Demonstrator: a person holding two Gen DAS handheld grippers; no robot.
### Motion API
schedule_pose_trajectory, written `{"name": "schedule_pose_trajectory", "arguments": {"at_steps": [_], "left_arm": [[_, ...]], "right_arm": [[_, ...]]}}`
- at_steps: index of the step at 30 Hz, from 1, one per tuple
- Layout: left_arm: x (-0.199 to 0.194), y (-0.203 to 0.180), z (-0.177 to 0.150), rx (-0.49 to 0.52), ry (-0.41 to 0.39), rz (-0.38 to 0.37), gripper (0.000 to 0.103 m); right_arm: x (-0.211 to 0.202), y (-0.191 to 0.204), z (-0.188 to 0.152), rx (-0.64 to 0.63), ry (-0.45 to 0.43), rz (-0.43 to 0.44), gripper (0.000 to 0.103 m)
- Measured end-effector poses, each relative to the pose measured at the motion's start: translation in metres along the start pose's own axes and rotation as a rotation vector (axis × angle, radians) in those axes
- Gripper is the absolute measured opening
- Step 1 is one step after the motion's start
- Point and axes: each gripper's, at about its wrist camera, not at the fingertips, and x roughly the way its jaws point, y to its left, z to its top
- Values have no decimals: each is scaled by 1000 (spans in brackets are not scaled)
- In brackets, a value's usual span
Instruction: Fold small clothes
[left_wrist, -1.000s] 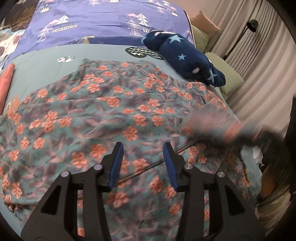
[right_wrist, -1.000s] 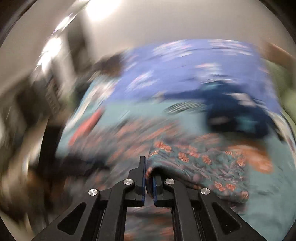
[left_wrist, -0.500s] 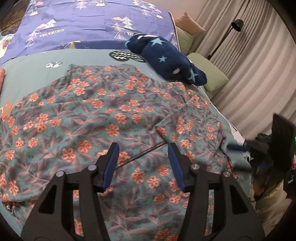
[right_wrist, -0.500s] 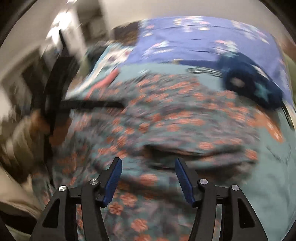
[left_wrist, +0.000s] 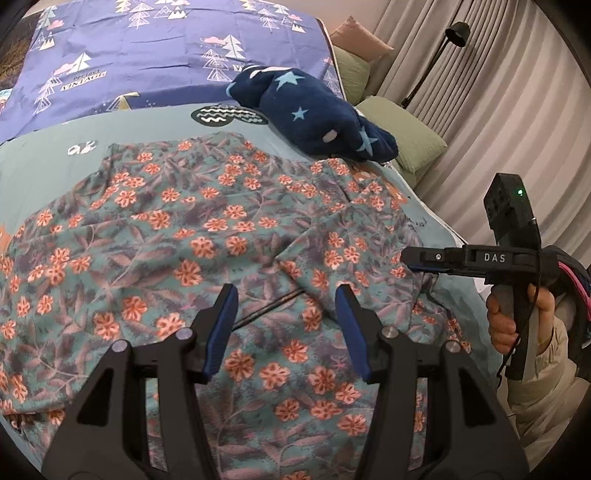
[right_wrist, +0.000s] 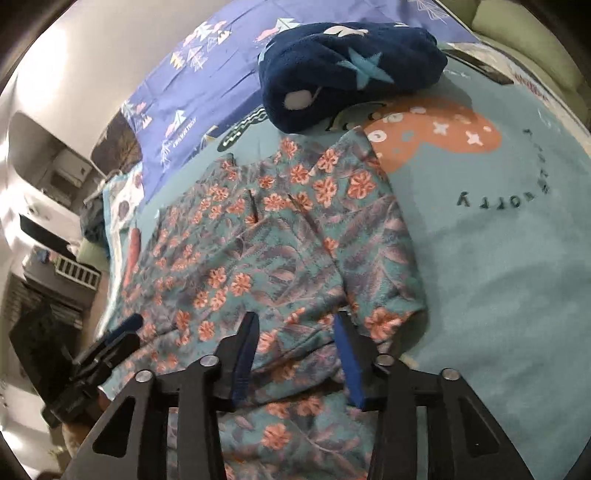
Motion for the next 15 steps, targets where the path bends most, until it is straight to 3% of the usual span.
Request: {"name": "schedule_pose_trajectory", "arguments": {"at_steps": [4, 9, 15], "left_arm": [[-3, 4, 0, -20, -11, 9, 56], [-9, 10, -1, -27, -24, 16, 56], [-3, 1, -1, -15, -10, 8, 56]], "right_arm": [[4, 10, -3, -10, 17, 1, 42], [-14, 1, -18, 60, 39, 106, 43], [2, -9, -15, 136, 79, 130, 43]]}}
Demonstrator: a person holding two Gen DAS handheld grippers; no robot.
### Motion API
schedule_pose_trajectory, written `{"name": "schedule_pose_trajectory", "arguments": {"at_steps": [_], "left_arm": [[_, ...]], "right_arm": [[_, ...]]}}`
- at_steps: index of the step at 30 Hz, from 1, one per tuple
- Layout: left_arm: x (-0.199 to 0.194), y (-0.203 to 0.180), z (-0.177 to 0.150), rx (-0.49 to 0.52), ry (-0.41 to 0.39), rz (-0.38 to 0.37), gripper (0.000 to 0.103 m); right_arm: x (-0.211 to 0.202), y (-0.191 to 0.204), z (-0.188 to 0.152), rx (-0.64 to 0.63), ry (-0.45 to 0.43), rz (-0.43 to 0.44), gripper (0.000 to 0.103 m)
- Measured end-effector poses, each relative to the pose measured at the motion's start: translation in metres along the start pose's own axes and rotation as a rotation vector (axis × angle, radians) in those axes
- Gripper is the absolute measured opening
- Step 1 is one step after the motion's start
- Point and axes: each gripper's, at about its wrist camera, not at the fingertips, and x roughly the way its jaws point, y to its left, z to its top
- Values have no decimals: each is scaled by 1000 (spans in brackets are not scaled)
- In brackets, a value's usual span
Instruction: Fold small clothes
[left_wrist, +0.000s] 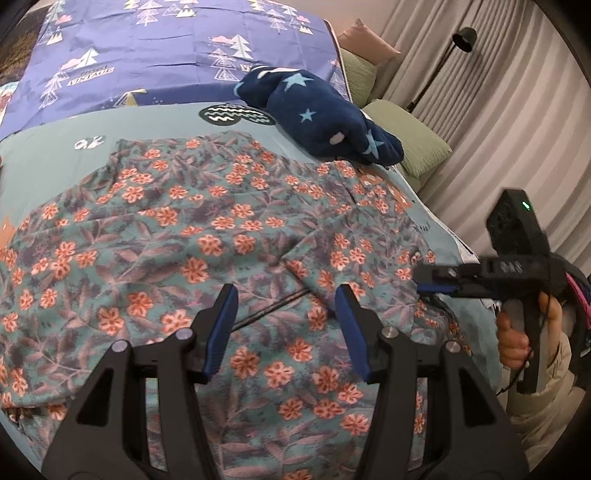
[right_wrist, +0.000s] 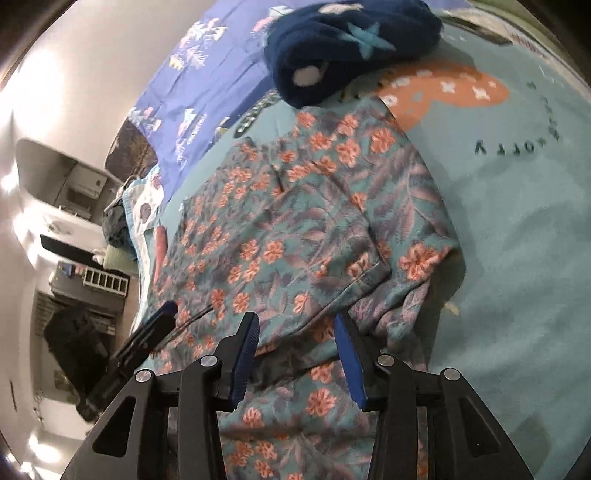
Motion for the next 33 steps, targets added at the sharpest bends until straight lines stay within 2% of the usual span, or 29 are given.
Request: {"name": "schedule_pose_trajectory", "arguments": {"at_steps": [4, 5, 6, 9, 11, 12, 14, 16, 18, 21, 23, 24, 26, 27, 28, 31, 33], "left_arm": [[0, -3, 5, -13, -6, -3, 56], [-1, -2, 7, -25, -10, -3, 56], [-2, -1, 8, -35, -14, -3, 56], [-11, 11, 14, -89, -38, -6, 56], [-21, 22, 17, -128, -67, -14, 56], [-25, 26, 19, -141, -76, -19, 56], [-29, 33, 19, -165, -84, -49, 63], [-25, 34, 17, -181, -44, -124, 65], [-14, 28, 14, -170, 16, -177, 67], [5, 16, 9, -131, 81, -157, 67], [17, 10, 7, -126, 116, -184, 66], [22, 8, 6, -123, 130, -196, 65], [27, 2, 5, -107, 140, -192, 42], [29, 0, 5, -97, 138, -186, 18], [28, -1, 7, -92, 131, -180, 9], [2, 0, 14, -62, 42, -139, 8], [-23, 3, 20, -52, -33, -101, 8]], "right_arm": [[15, -7, 19, 101, -21, 42, 42], [16, 0, 21, 76, -51, 25, 27], [15, 8, 22, 31, -78, 5, 4], [10, 57, 5, -234, -184, -38, 4], [13, 97, -23, -489, -223, -58, 4], [18, 112, -38, -591, -213, -55, 5], [30, 131, -63, -739, -162, -53, 5], [45, 141, -83, -834, -120, -71, 5], [54, 143, -94, -868, -88, -81, 5], [57, 142, -99, -877, -70, -85, 5], [53, 136, -100, -863, -71, -82, 5], [52, 136, -99, -856, -71, -75, 6], [49, 136, -99, -852, -73, -69, 6], [48, 136, -98, -853, -74, -70, 6], [47, 135, -99, -855, -74, -72, 6], [41, 134, -102, -863, -74, -53, 12], [25, 132, -100, -865, -102, -40, 31]]}}
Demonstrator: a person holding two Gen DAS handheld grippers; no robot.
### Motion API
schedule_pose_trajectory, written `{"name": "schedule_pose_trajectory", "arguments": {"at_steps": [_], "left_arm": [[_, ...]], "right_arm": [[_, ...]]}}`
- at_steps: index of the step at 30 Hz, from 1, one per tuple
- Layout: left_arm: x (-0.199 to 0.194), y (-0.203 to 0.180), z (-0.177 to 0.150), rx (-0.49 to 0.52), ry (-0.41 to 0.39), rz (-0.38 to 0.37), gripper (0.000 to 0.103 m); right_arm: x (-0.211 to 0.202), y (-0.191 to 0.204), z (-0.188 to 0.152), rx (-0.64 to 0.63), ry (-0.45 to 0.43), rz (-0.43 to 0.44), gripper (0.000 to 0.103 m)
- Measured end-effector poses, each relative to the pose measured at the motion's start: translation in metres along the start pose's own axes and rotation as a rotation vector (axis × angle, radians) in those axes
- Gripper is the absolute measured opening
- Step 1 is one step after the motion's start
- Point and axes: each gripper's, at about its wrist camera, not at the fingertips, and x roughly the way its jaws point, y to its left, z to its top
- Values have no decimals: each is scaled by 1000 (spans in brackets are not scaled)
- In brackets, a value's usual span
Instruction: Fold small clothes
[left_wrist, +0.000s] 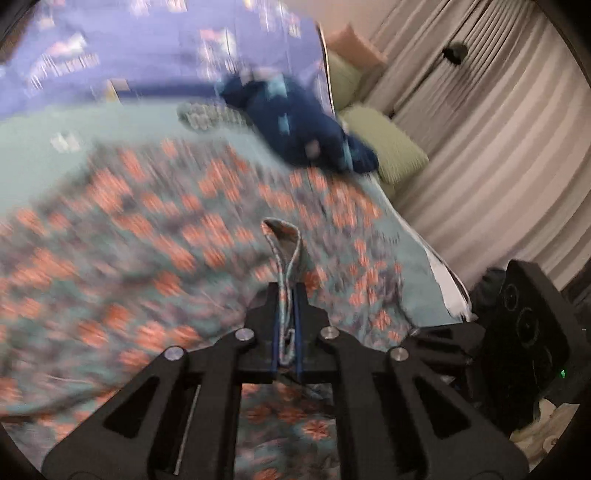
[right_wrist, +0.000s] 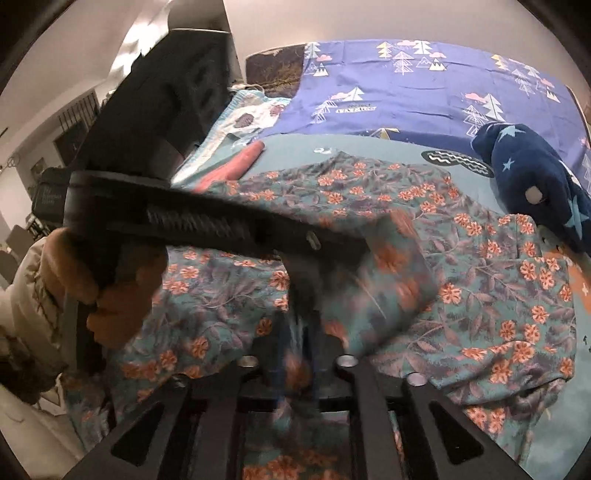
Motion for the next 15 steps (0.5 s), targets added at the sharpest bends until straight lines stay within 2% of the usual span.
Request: {"name": "schedule_pose_trajectory", "arguments": {"at_steps": [1, 2, 3, 5, 8, 10, 12, 15], "left_arm": [[-17, 3, 4, -1, -43, 19, 7], [-39, 9, 7, -11, -98, 47, 7], [-59, 15, 8, -20, -143, 78, 7], [-97, 31, 1, -38, -220, 155, 7], [-135, 59, -17, -89, -292, 256, 7], [-147, 78, -30, -147, -300, 254, 7], [-146, 95, -41, -204, -277, 240, 7], [-131, 100, -51, -224, -249, 231, 7]], "right_arm": [[-12, -5, 1, 3, -32, -22, 38], [-21, -11, 2, 8, -57, -49, 52], [-36, -20, 3, 23, -97, -95, 62], [-56, -41, 4, 71, -132, -169, 67], [-65, -73, -2, 153, -99, -317, 70], [-59, -90, -11, 198, -33, -395, 70], [-52, -99, -21, 236, 25, -417, 70], [-38, -100, -29, 250, 81, -407, 70]]}}
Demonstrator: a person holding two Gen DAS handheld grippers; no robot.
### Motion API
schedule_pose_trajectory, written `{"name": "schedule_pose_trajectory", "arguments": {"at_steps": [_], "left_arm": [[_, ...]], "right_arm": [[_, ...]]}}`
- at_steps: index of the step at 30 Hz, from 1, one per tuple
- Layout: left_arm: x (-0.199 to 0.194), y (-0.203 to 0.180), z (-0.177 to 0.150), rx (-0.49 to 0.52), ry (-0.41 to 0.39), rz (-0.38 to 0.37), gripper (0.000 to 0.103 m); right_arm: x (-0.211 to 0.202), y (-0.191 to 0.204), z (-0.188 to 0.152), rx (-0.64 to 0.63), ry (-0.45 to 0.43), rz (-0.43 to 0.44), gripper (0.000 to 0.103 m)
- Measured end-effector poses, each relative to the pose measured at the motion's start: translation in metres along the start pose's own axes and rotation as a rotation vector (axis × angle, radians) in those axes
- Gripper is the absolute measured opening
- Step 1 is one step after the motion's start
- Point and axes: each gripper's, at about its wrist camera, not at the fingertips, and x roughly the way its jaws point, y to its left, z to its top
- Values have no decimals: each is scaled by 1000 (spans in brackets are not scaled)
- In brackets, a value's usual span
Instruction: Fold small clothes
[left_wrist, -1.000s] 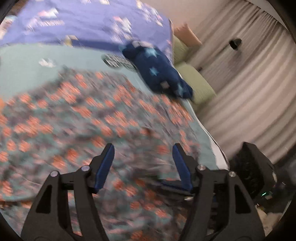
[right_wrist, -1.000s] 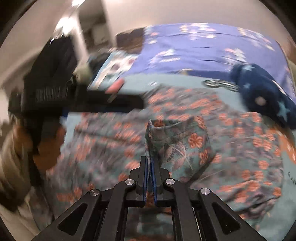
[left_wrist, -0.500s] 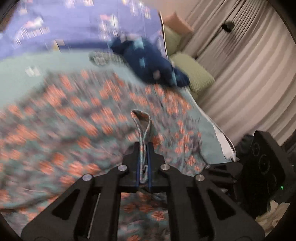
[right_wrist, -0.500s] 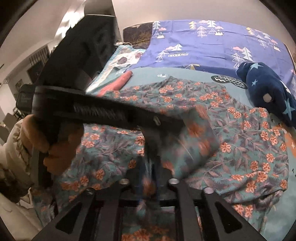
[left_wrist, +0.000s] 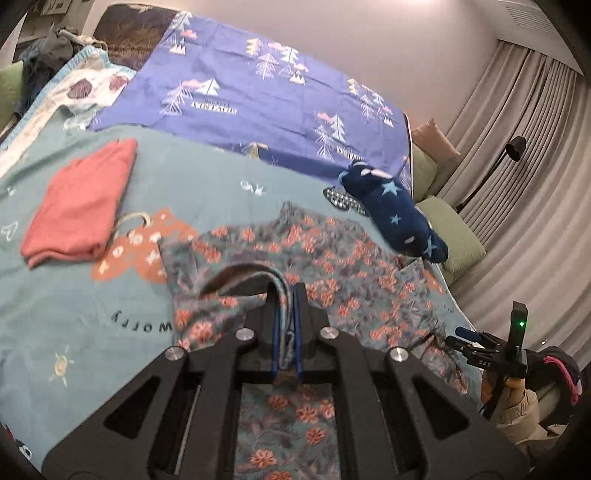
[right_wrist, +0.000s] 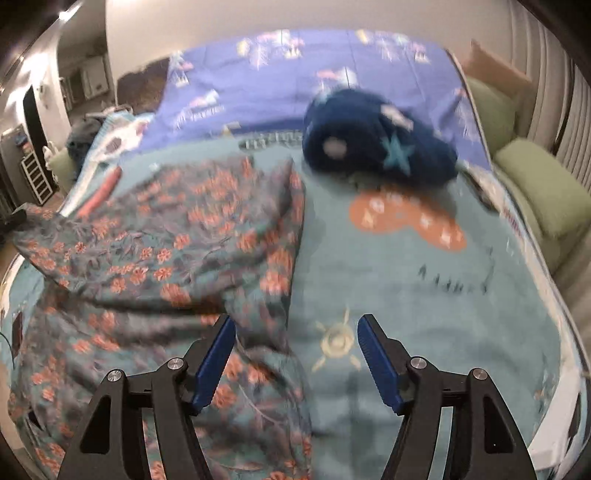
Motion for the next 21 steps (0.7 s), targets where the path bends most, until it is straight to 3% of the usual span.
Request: {"name": "schedule_pose_trajectory", "arguments": {"at_steps": [5, 9, 11, 14, 16, 18, 21], "left_arm": [[12, -8, 7, 5, 22, -26, 7], [7, -30, 36, 57, -37, -64, 7], [-4, -46, 50, 108, -104, -94, 7], [-12, -57, 54, 159, -147, -83, 7], [-2, -50, 44, 159, -107, -68, 8], [18, -32, 24, 132, -41, -23, 8], [46, 8, -8, 23, 78, 25, 8]], "right_arm": [[17, 24, 8, -85, 19, -24, 70], [31, 38, 18, -132, 8, -105, 68], [31, 31, 25, -72, -28, -160, 64], [24, -8, 29, 160, -44, -224, 63], [23, -30, 24, 246, -22, -216, 63], [26, -44, 18, 284, 17, -152, 63], [27, -52, 10, 286, 58, -83, 64]]}}
